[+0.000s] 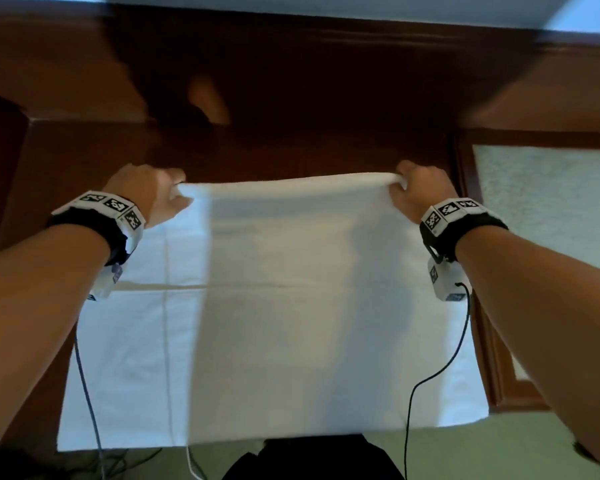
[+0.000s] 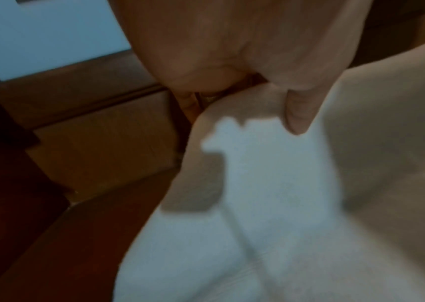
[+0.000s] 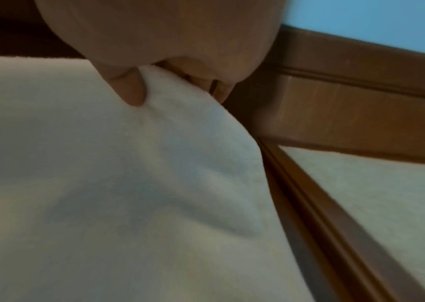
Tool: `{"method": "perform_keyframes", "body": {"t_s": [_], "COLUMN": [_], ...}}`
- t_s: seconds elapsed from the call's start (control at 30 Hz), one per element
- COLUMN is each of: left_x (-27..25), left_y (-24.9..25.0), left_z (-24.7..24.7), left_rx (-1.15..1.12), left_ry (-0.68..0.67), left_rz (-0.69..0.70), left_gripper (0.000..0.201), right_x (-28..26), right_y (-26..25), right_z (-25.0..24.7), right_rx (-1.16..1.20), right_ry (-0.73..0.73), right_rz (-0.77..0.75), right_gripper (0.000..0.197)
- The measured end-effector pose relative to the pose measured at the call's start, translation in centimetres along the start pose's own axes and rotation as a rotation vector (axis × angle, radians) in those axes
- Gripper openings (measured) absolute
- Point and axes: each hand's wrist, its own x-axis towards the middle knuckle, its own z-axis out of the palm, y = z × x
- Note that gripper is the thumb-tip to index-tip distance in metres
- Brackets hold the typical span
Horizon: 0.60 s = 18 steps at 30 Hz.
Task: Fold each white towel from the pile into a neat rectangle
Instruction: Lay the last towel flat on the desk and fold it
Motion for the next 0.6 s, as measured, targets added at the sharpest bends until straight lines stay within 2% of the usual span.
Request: {"method": "perform_keyframes", "body": {"t_s": [0.1, 0.23, 0.33, 0.4, 0.5, 0.53, 0.6], "left_x": [-3.7, -10.5, -16.5, -20.1, -24.2, -25.3, -27.1], "left_y": [-0.5, -0.4, 0.1, 0.5, 1.1, 1.4, 2.1], "left_z": [-1.3, -0.2, 2.5, 5.1, 9.3, 10.8, 14.0], "left_rx": [0.102, 0.140, 0.105, 0.131, 0.173, 0.170, 0.142], "left_ry": [0.046, 0.171, 0.379, 0.470, 0.473, 0.432, 0.293], "left_rz": [0.065, 0.166, 0.228, 0.204, 0.169, 0.163, 0.155], "left_gripper": [0.039, 0.035, 0.036, 0.034, 0.027, 0.027, 0.026], "right_x": [-3.9, -10.8, -16.7, -20.3, -25.2, -26.6, -29.0], "right_y": [-0.7, -1.5, -1.6, -1.2, -0.7, -0.4, 0.0], "right_z": [-1.7, -1.9, -0.6, 0.8, 3.8, 5.0, 7.6], "right_rx": [-0.051, -0.081, -0.078, -0.098, -0.143, -0.173, -0.252], "right_ry": [0.017, 0.104, 0.205, 0.243, 0.279, 0.246, 0.052], "right_rz": [-0.008, -0.013, -0.034, -0.046, -0.078, -0.072, -0.009], "right_gripper": [0.021, 0.007, 0.006, 0.009, 0.015, 0.016, 0.017]}}
